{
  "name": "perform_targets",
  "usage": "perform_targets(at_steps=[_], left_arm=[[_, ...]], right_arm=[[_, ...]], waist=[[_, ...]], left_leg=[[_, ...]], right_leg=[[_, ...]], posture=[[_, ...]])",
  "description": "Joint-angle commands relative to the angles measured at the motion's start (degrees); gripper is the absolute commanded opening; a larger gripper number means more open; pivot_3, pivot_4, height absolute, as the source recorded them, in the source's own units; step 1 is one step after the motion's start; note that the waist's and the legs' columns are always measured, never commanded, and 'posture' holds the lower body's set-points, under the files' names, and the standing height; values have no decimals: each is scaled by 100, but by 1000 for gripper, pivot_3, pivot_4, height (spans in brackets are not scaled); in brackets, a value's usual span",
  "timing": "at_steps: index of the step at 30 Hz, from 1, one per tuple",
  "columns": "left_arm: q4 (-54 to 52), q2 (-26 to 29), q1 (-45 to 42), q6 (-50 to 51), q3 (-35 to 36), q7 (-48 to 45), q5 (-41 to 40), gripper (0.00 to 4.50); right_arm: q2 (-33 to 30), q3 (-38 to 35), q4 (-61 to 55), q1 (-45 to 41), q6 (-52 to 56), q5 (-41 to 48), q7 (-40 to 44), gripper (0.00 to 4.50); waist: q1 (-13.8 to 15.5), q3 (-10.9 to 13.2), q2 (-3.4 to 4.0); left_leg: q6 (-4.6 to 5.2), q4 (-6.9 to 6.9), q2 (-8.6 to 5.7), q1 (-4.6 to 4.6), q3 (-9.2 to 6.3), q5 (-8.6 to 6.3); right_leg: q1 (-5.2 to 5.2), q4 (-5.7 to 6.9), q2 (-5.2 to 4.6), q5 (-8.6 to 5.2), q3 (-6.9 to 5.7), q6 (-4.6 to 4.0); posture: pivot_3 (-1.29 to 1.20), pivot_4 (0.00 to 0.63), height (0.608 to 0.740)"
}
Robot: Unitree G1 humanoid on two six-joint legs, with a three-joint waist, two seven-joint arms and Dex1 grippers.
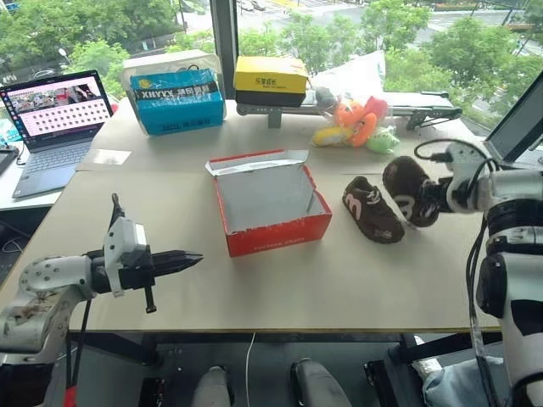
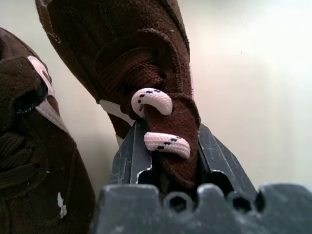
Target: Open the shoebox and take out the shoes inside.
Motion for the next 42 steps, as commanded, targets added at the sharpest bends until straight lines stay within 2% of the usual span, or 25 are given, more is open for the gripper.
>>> perform_targets(at_steps=[1, 6, 7, 8, 9, 10, 11, 12, 17, 25, 30, 33, 36, 39, 42], left_arm=[[-128, 22, -35, 4, 54, 21, -102, 0], [-157, 3, -28, 3, 34, 46, -99, 0], [-164, -4, -31, 2, 28, 52, -99, 0], [-167, -8, -32, 0, 24, 55, -99, 0], [-169, -10, -33, -1, 22, 57, -99, 0], [-172, -10, -34, 1, 22, 58, -102, 0], [-175, -10, -34, 1, 22, 59, -105, 0], [-177, -10, -35, 3, 19, 59, -106, 0], [-182, -4, -42, 9, 5, 50, -110, 0], [-158, 0, -96, 4, -14, 44, -111, 0], [-197, -368, -37, -155, 42, 500, -39, 0], [-137, -586, 160, -470, -57, 880, 445, 0], [49, -1068, 17, -444, 189, 2025, 754, 0], [310, -1341, -157, 243, 215, 3205, 1200, 0], [362, -1602, -196, 531, 283, 3880, 1345, 0]], right_arm=[[69, -7, 175, 1, 49, 55, 183, 714], [138, -102, 332, 58, -52, 88, 34, 714], [139, -187, 386, 65, -111, 124, -101, 1469], [139, -245, 424, 69, -153, 149, -194, 1499], [138, -283, 450, 68, -183, 160, -255, 1750], [124, -329, 481, 51, -245, 168, -334, 2149], [114, -354, 504, 37, -289, 172, -378, 2367], [98, -355, 530, 20, -375, 160, -435, 2859], [77, -418, 594, -73, -685, 226, -584, 4459], [-18, -427, 300, -149, -967, 245, -702, 4459], [-191, -432, -1195, 114, 5, 452, -248, 4459], [-329, -627, -2803, 720, 918, 777, -41, 4459], [-388, -1224, -5488, 2003, 1530, 1457, 236, 4459], [-36, -1841, -7596, 3284, 1910, 2112, 269, 4459], [268, -2064, -8885, 4240, 2319, 2459, 108, 4459]], waist=[[3, 0, 0], [4, -5, -8], [3, -5, -8], [4, -6, -9], [7, -6, -9], [9, -6, -9], [12, -6, -9], [13, -6, -9], [22, -4, -8], [1, -3, -5], [23, 6, 15], [50, 6, 15], [119, 6, 15], [188, 5, 15], [187, 5, 15]], left_leg=[[0, 0, -1, 0, 0, 0], [0, 2, 0, 8, -1, 0], [0, 2, 0, 11, -1, 0], [0, 2, 0, 12, -1, 0], [0, 2, 0, 14, -1, 0], [0, 2, 0, 16, -1, 0], [0, 2, -1, 16, -1, 0], [0, 2, -1, 16, -1, 0], [0, 2, -2, 13, -1, 0], [0, 2, -2, 14, -1, 0], [0, 2, -4, 13, -1, 0], [0, 2, -2, 13, -3, 0], [0, 2, -3, 11, -2, 0], [0, 5, -3, 8, -6, 0], [0, 20, -3, 10, -15, 0]], right_leg=[[0, 0, 0, 0, 1, 1], [9, 0, 0, 1, 0, 5], [11, 0, 0, 1, 0, 5], [13, 0, 0, 1, 0, 5], [15, 0, 0, 1, 0, 5], [17, 0, 0, 1, 0, 5], [17, 0, 0, 1, 0, 6], [17, 0, 0, 1, 0, 6], [16, -1, -1, 1, 0, 6], [14, 0, -1, 2, 3, 7], [13, -1, -1, 3, 8, 9], [13, 1, 2, 2, 6, 8], [13, 0, 0, 2, 7, 6], [12, 2, 1, -5, 5, 21], [22, 7, 2, -5, 0, 33]], posture=[[0, 150, 739], [0, 150, 739], [0, 150, 739], [0, 150, 739], [0, 150, 739], [0, 150, 739], [0, 150, 739], [0, 150, 739], [0, 150, 739], [0, 150, 739], [0, 150, 739], [0, 150, 739], [0, 150, 739], [0, 150, 739], [0, 150, 739]])
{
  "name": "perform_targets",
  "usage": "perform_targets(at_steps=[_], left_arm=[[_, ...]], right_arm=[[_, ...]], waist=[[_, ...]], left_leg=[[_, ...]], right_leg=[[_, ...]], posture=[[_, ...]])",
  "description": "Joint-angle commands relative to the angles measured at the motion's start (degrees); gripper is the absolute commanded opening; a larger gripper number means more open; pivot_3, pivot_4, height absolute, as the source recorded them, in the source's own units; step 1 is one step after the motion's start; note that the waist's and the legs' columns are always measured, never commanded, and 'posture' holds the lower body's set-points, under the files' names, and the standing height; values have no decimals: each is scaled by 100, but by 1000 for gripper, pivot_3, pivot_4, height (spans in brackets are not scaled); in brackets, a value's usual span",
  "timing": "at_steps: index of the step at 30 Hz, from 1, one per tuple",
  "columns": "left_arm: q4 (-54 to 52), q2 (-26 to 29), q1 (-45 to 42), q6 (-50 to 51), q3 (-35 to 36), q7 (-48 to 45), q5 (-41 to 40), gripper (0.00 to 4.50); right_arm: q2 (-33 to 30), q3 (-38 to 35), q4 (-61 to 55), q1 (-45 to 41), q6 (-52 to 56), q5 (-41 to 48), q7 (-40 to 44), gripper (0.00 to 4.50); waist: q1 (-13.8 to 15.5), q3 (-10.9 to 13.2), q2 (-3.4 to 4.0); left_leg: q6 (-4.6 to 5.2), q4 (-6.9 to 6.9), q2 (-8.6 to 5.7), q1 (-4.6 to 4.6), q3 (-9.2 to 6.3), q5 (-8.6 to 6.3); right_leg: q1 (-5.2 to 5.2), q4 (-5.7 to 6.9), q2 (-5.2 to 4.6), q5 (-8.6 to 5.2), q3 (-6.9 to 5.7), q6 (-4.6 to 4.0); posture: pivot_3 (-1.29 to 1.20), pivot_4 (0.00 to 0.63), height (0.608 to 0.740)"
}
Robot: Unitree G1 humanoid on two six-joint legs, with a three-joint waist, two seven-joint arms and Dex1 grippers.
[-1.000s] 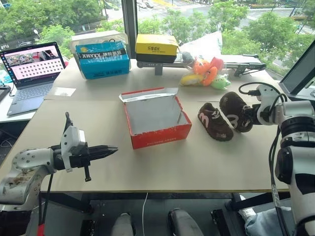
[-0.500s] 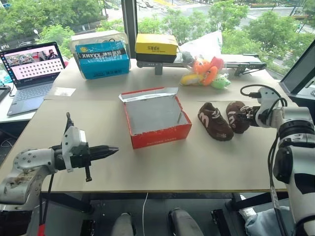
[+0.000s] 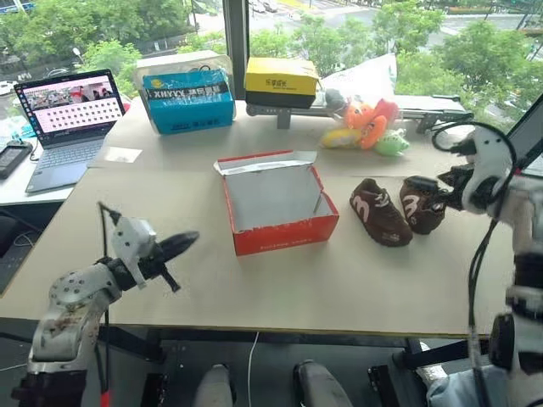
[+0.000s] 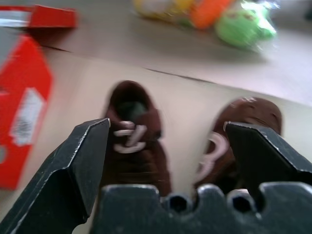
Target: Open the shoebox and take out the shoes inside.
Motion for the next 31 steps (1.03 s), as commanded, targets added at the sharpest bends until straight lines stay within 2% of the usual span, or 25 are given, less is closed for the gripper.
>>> perform_targets(at_steps=[1, 4, 7, 10, 13, 16, 20, 25, 31], left_arm=[[-53, -344, -53, 256, 214, 974, 214, 0], [-12, -766, -33, 191, 289, 1743, 469, 0], [214, -1046, -73, 63, 353, 2205, 640, 0], [588, -1085, -138, -219, 317, 2445, 886, 0], [902, -1203, -216, -415, 373, 2630, 900, 0], [1043, -1362, -201, -597, 446, 2810, 901, 0], [1120, -1579, -49, -1033, 452, 2883, 909, 0], [1047, -1808, 104, -1298, 336, 2863, 906, 0], [1020, -1907, 129, -1458, 263, 2804, 892, 0]], right_arm=[[225, -468, -1697, 899, 575, 483, -213, 4459], [880, -848, -2505, 1467, 1045, 682, -701, 4459], [1359, -584, -2739, 1892, 950, 100, -1622, 4459], [1593, 129, -2603, 2418, 84, -889, -2688, 4459], [1838, 772, -2319, 3082, -1093, -1652, -3328, 4459], [1956, 1183, -2008, 3538, -1995, -2159, -3670, 4459], [2242, 1174, -1681, 3891, -2996, -2344, -3912, 4459], [2497, 976, -1399, 3863, -3463, -2176, -3868, 4459], [2488, 1103, -1181, 3763, -3683, -2279, -3770, 4459]], waist=[[-21, 0, 0], [-14, -6, -11], [-27, -8, -13], [-28, -15, -20], [-28, -17, -22], [-34, -18, -22], [-37, -19, -23], [-33, -23, -26], [-32, -24, -25]], left_leg=[[-1, 21, 1, -2, 0, -1], [-2, 48, 1, 6, -1, -2], [-12, 53, 0, 26, -2, -8], [-23, 51, -2, 39, -3, -14], [-43, 43, -4, 44, -4, -27], [-43, 42, -4, 42, -4, -26], [-41, 41, -4, 41, -4, -26], [-44, 41, -4, 46, -3, -28], [-46, 40, -4, 47, -4, -29]], right_leg=[[3, 0, 0, 5, 0, 7], [49, -18, -6, 15, -5, 21], [72, -31, -7, 15, -4, 0], [78, -33, -7, 14, -5, -22], [76, -35, -7, 13, -3, -28], [77, -38, -8, 11, -3, -28], [79, -41, -8, 10, -4, -24], [84, -42, -9, 10, -4, -25], [85, -43, -9, 8, -4, -28]], posture=[[0, 150, 739], [0, 150, 739], [0, 150, 739], [0, 150, 739], [0, 150, 739], [0, 150, 739], [0, 150, 739], [0, 150, 739], [0, 150, 739]])
